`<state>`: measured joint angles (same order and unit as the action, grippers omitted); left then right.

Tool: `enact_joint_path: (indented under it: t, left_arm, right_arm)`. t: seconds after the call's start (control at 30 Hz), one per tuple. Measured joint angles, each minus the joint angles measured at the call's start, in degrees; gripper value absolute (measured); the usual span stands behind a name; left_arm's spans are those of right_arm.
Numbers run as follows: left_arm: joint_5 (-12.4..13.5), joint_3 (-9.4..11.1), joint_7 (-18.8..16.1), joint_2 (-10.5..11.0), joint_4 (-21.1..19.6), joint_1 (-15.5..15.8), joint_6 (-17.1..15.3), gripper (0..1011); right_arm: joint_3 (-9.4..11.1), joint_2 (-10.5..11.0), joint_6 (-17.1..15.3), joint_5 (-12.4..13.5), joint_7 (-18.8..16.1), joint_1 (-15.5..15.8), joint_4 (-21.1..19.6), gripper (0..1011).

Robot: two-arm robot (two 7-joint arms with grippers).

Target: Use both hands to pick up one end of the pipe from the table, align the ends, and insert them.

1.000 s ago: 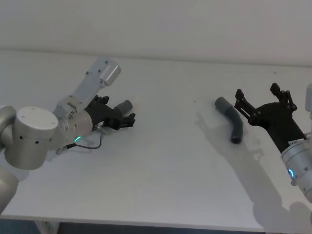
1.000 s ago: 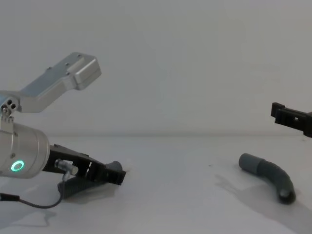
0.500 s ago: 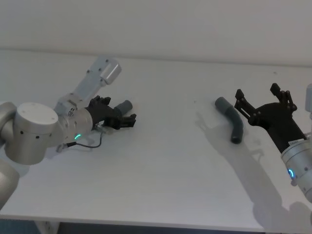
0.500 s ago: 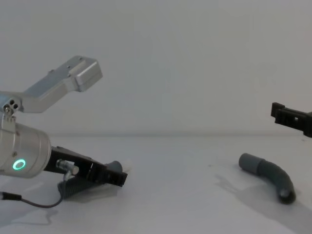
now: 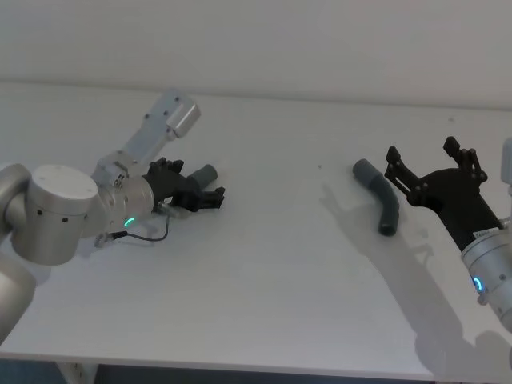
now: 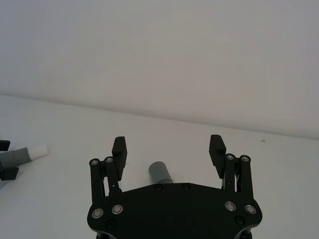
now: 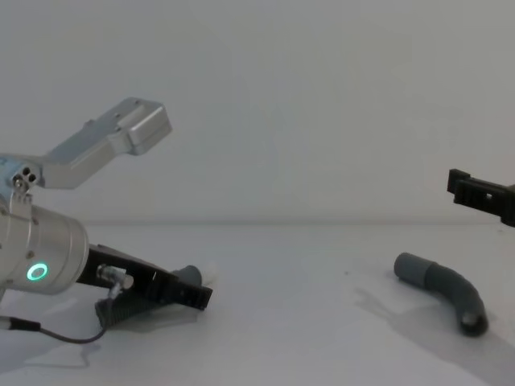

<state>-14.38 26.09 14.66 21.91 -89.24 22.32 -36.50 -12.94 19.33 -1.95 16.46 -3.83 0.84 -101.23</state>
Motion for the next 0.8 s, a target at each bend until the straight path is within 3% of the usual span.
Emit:
enact_joint_path:
  t: [0.37,0.67,0.8]
  left_arm:
    - [0.17,-0.23,0.58,-0.57,0.7,0.42,-0.83,985]
    - [0.19,-0.33,0.9,-0.83,0.96,0.59,-1.11,783]
    - [0.21,-0.36,0.96,-0.91,1.05,0.63,-1.22,645]
  right_arm:
    - [0.0,0.0,0.0,0.0,0.0,0.0,0.0,1004]
    - [0.0,0.0,0.0,0.0,0.0,0.0,0.0,1004]
    - [0.0,0.0,0.0,0.0,0.0,0.0,0.0,1004]
